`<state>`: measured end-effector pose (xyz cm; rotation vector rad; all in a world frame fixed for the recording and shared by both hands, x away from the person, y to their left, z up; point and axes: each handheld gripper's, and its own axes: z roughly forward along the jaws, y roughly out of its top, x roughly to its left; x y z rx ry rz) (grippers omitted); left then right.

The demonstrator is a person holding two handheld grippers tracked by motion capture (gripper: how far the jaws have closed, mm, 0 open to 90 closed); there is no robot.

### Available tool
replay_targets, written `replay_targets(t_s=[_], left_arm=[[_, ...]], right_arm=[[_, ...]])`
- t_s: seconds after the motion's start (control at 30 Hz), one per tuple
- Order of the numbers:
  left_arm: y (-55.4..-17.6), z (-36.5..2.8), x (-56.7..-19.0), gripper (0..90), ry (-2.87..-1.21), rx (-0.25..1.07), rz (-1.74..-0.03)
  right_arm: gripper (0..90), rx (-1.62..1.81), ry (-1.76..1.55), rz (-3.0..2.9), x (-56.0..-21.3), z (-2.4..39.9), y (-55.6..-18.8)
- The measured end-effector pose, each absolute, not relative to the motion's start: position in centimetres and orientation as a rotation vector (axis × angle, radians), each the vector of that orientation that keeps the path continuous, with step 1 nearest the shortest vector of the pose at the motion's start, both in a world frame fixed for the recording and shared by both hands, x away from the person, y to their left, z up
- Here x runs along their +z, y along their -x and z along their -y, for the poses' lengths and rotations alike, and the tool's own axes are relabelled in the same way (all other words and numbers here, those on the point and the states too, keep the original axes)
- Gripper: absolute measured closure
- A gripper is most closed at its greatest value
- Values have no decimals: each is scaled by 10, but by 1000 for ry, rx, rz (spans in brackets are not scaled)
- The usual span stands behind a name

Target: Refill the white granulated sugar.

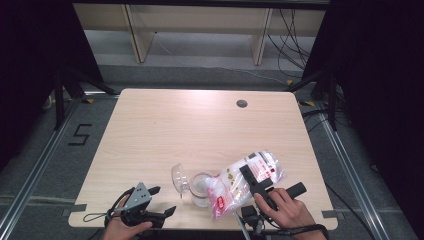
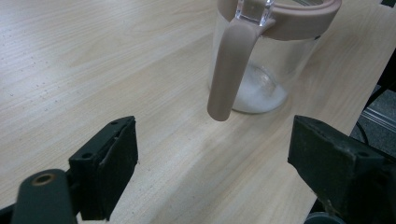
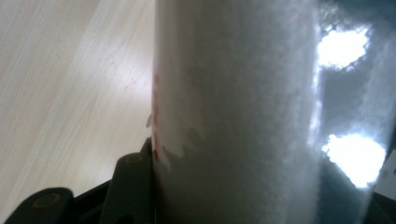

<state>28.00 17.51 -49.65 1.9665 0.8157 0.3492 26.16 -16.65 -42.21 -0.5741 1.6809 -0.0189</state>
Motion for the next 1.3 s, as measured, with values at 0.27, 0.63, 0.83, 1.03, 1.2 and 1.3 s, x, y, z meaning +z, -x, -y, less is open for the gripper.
replay_targets(t_s=[0.27, 0.63, 0.83, 1.03, 1.2, 1.3], left_arm=[[-280, -175, -496, 156, -1966, 349, -814], [-280, -175, -497, 156, -1964, 347, -813], [-280, -175, -497, 156, -1958, 347, -811], [-280, -175, -497, 156, -1970, 351, -814], [-280, -175, -497, 156, -1973, 353, -815], [-279, -174, -497, 156, -1958, 336, -838]], right_arm=[[550, -16, 573, -1684, -423, 168, -262], [552, -26, 594, -1704, -431, 169, -262], [553, -18, 577, -1708, -431, 171, -261], [554, -17, 587, -1716, -431, 171, -261], [556, -15, 584, -1714, -432, 172, -261], [556, -18, 589, -1710, -431, 172, -261]])
